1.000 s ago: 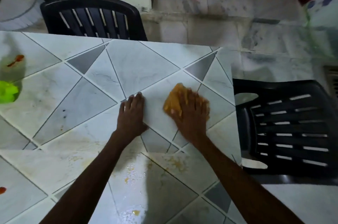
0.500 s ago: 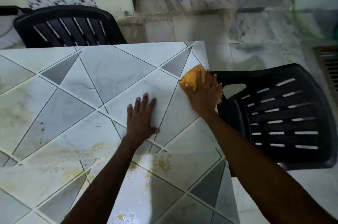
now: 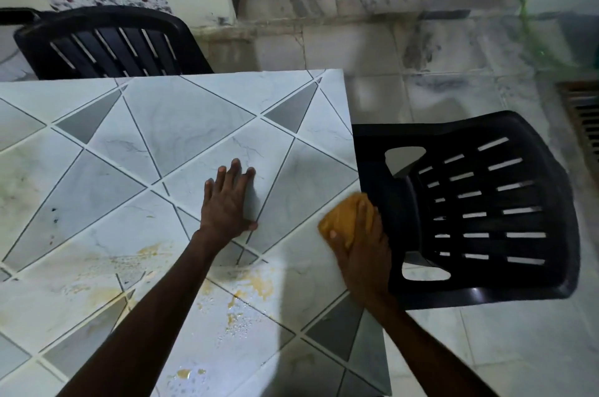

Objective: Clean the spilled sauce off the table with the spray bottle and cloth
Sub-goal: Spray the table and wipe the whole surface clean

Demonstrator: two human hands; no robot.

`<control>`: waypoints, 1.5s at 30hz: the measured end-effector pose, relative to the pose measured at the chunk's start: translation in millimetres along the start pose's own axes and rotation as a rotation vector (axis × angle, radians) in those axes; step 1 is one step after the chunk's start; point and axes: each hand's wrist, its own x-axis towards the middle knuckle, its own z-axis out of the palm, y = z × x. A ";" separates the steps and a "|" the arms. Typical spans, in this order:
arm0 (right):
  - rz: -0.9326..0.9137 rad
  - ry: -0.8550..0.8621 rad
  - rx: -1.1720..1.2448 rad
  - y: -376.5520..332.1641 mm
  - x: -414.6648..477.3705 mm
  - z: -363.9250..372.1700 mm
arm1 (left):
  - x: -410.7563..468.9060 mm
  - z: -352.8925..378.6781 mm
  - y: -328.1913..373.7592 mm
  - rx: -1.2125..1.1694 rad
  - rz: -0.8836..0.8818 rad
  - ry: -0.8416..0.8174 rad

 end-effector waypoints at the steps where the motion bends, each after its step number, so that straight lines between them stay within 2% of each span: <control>1: 0.019 0.007 0.030 -12.0 29.4 -2.8 | 0.7 -0.2 -0.2 0.009 0.001 0.001; 6: 0.108 -0.012 0.103 -82.6 197.3 -20.6 | 2.1 1.8 0.1 0.046 -0.001 0.010; 9: 0.106 -0.045 0.046 -98.8 233.5 -21.6 | 3.1 5.0 0.5 0.090 -0.022 0.006; 12: -0.014 0.036 -0.091 -82.9 197.1 -9.9 | 2.3 7.3 1.3 0.089 -0.048 -0.013; 15: -0.133 0.093 -0.106 -48.0 121.2 0.5 | 2.7 5.9 2.6 0.089 -0.051 -0.021; 22: -0.208 -0.007 -0.114 46.4 -66.8 4.4 | -1.7 4.9 -1.4 0.063 -0.019 0.011; 26: -0.243 -0.038 -0.146 52.2 -63.5 -2.5 | -14.3 11.7 -1.1 0.065 0.025 0.091; 30: -0.166 0.042 -0.149 -6.6 24.6 2.7 | -39.2 30.7 -1.3 -0.034 0.054 0.267; 34: -0.132 0.080 -0.193 -53.9 61.0 11.5 | -61.2 49.5 0.2 -0.063 0.062 0.301; 36: -0.207 0.100 -0.212 -57.2 38.6 16.8 | -68.0 55.1 -5.8 -0.063 0.077 0.287; 40: -0.450 0.017 -0.221 -38.0 -59.9 30.0 | -77.6 55.0 -25.7 -0.067 0.133 0.224; 45: -0.443 -0.031 -0.287 27.7 -139.4 17.7 | -94.7 53.4 -54.4 -0.109 0.162 0.216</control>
